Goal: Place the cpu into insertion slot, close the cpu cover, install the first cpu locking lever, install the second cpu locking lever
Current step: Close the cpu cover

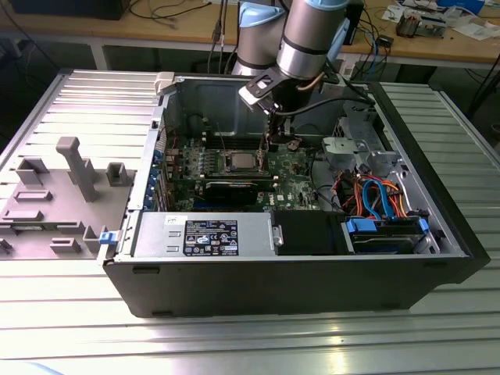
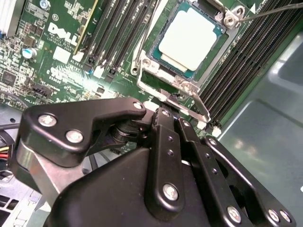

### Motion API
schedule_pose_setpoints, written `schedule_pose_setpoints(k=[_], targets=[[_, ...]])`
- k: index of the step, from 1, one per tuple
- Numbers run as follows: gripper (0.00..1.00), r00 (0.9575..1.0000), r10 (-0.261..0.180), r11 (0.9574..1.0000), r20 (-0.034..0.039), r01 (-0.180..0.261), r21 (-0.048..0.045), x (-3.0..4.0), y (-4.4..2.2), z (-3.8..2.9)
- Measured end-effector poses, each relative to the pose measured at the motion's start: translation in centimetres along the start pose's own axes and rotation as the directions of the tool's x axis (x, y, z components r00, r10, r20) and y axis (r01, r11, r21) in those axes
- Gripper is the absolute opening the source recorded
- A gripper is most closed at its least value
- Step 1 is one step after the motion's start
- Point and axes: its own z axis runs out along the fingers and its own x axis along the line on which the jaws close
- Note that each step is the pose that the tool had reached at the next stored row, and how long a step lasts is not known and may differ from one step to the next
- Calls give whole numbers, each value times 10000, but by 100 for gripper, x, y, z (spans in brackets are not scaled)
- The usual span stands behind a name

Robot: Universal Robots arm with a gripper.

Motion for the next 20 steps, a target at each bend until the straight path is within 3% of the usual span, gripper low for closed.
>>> schedule_pose_setpoints(k=[3, 13, 20], targets=[[11, 10000, 0, 10000, 2, 0, -35, 0, -35, 4], [11, 10000, 3, 10000, 14, -3, -36, 1, -43, 5], [11, 10000, 2, 10000, 14, -2, -35, 0, -86, 11]])
